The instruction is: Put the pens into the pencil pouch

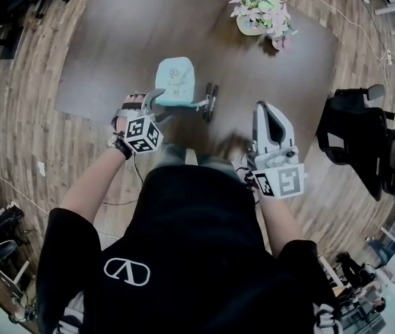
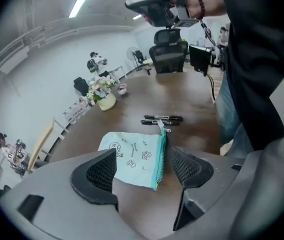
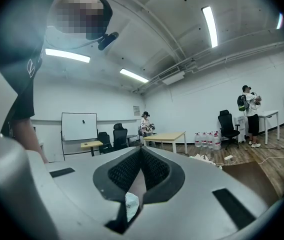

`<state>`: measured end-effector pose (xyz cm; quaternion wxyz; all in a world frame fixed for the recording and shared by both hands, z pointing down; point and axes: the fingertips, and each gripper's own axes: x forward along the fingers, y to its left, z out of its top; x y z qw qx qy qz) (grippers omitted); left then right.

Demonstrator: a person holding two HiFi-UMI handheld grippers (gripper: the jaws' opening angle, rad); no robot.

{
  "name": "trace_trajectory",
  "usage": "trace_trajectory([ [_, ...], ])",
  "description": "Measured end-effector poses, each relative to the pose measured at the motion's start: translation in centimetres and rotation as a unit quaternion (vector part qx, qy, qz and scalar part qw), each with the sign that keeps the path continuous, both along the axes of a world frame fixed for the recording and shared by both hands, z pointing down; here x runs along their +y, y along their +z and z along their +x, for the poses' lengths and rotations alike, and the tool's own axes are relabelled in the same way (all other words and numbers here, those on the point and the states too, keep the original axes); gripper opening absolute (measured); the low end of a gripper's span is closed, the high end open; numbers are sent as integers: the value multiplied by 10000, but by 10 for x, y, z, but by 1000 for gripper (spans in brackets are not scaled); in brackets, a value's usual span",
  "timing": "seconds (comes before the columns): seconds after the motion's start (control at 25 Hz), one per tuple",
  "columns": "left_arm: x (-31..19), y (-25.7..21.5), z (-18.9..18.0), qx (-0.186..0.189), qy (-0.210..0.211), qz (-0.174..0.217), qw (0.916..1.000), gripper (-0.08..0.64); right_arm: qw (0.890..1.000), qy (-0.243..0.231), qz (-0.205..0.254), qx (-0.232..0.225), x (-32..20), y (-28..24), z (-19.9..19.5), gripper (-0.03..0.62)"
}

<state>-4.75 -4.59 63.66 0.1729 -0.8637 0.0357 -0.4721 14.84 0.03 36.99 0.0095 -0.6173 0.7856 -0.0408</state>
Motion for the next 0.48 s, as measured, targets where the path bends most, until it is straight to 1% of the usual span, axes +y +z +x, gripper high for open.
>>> trace_trajectory([
  [0.16, 0, 37, 2, -396, 192, -50, 9990, 321, 10000, -47, -77, -13, 2, 8, 0, -2],
  [0.28, -2, 55, 3, -594, 276, -36, 9978, 307, 9999, -64, -126, -25, 4, 12, 0, -2],
  [0.36, -3, 65, 3, -722, 337, -32, 9968, 272, 9999, -82, -143, -33, 6, 13, 0, -2],
  [0.4, -3, 70, 4, -778, 376, -45, 9963, 270, 9998, -94, -152, -37, 7, 14, 0, -2],
  [0.48, -3, 78, 5, -884, 450, -99, 9950, 242, 9998, -121, -170, -40, 9, 15, -1, -2],
])
